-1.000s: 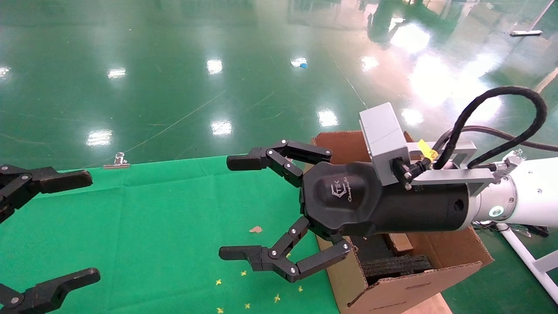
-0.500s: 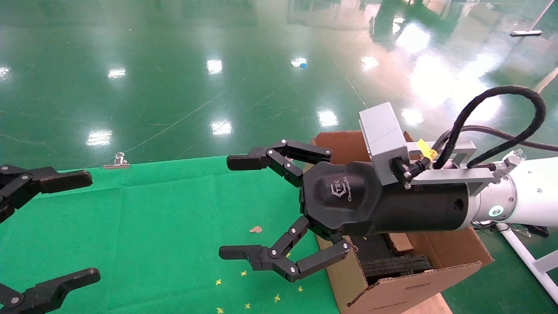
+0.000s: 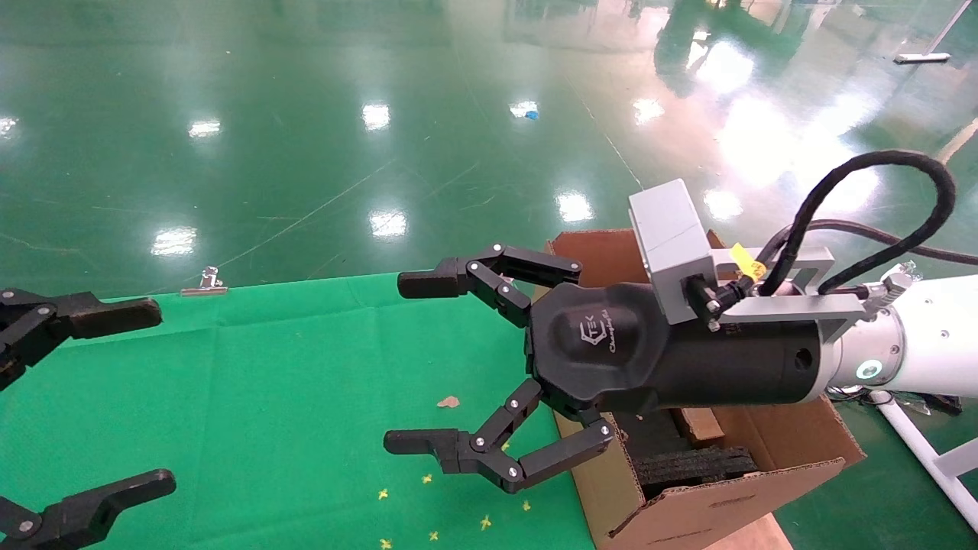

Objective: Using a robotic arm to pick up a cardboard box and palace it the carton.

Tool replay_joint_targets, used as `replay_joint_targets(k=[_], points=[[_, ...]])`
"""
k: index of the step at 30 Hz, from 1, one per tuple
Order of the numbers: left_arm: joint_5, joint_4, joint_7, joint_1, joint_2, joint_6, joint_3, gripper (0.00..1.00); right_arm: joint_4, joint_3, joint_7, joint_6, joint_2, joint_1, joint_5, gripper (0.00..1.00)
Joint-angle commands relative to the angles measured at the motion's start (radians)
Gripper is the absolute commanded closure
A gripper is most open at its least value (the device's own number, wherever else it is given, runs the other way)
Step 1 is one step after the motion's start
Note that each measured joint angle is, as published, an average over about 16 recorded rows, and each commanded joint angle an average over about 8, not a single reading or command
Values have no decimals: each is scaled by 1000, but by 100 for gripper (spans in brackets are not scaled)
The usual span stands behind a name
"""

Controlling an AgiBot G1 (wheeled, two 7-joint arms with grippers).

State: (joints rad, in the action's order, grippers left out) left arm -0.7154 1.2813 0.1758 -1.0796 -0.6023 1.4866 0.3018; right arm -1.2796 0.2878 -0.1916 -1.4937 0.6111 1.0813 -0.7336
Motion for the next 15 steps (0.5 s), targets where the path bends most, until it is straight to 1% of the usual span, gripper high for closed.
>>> replay_joint_targets(k=[1,15], points=[[0,0,0,0,0,0,0,0,0,0,0,0,0,0,0,0],[0,0,0,0,0,0,0,0,0,0,0,0,0,0,0,0]])
